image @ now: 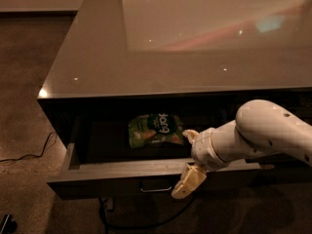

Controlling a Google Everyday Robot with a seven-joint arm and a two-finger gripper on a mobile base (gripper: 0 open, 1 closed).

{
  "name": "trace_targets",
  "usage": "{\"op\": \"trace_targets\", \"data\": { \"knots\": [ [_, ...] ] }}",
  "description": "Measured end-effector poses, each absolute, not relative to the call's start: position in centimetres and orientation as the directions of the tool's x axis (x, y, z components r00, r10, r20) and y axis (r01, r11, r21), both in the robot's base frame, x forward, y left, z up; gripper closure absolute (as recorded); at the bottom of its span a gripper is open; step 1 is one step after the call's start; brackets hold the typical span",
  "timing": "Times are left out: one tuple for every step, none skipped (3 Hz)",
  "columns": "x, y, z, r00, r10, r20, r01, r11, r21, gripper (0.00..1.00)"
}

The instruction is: Open top drawer

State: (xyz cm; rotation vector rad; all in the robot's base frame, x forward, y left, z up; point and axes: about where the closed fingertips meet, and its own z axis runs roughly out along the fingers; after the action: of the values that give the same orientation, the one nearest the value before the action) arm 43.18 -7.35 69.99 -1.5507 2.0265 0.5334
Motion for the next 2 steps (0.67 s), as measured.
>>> {"op": "trace_targets", "data": {
  "knots": [
    [43.33, -7.53, 70.37, -0.194, -0.742, -0.642, -0.963, 0.27, -0.022, 0.0],
    [44.03, -7.35, 70.23, -0.186, -0.735, -0.651, -0.961, 0.274, -0.034, 0.19]
  ]
}}
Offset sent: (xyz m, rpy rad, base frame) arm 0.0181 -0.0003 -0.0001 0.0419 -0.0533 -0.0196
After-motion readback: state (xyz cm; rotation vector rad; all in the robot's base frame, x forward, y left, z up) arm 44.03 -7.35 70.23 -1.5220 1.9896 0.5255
